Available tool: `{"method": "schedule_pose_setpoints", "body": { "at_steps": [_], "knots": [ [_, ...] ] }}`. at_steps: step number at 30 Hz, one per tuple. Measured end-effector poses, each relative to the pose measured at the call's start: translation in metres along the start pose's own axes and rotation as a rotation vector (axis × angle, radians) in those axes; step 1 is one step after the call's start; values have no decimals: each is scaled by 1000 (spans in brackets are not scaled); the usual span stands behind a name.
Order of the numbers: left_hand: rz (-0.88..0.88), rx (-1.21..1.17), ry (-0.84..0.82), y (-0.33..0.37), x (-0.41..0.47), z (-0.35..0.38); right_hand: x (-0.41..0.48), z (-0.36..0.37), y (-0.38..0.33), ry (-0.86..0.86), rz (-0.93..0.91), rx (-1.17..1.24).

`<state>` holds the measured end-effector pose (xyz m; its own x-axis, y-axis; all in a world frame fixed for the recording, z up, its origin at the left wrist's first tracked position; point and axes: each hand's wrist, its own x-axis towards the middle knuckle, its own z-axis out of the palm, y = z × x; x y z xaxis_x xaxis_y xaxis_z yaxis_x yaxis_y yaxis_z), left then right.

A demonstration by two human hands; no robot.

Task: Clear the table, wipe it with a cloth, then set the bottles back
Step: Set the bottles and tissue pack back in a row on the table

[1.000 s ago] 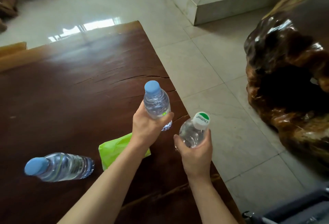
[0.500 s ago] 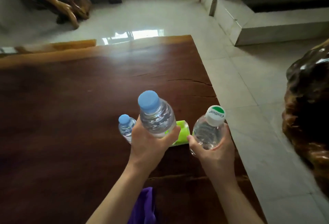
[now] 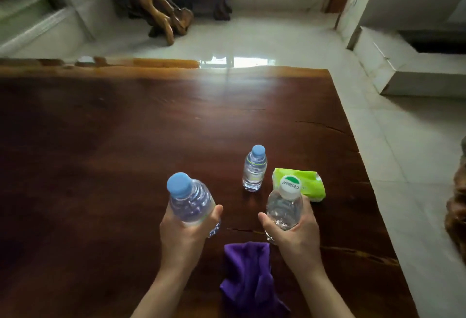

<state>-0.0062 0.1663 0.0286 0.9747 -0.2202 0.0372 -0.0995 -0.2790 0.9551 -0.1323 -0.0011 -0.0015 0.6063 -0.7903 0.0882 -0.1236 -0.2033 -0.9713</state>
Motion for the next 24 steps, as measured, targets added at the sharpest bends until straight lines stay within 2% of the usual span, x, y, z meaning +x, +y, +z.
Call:
{"method": "schedule_pose_setpoints", "body": {
  "at_steps": [6, 16, 24],
  "knots": [
    [-43, 48, 122, -25, 17, -26, 9, 46, 6, -96, 20, -17],
    [-176, -5, 139, -73, 62, -8, 57, 107, 33, -178, -15, -118],
    [-134, 10, 173, -94, 102, 20, 100, 145, 53, -232, -34, -148]
  ]
}}
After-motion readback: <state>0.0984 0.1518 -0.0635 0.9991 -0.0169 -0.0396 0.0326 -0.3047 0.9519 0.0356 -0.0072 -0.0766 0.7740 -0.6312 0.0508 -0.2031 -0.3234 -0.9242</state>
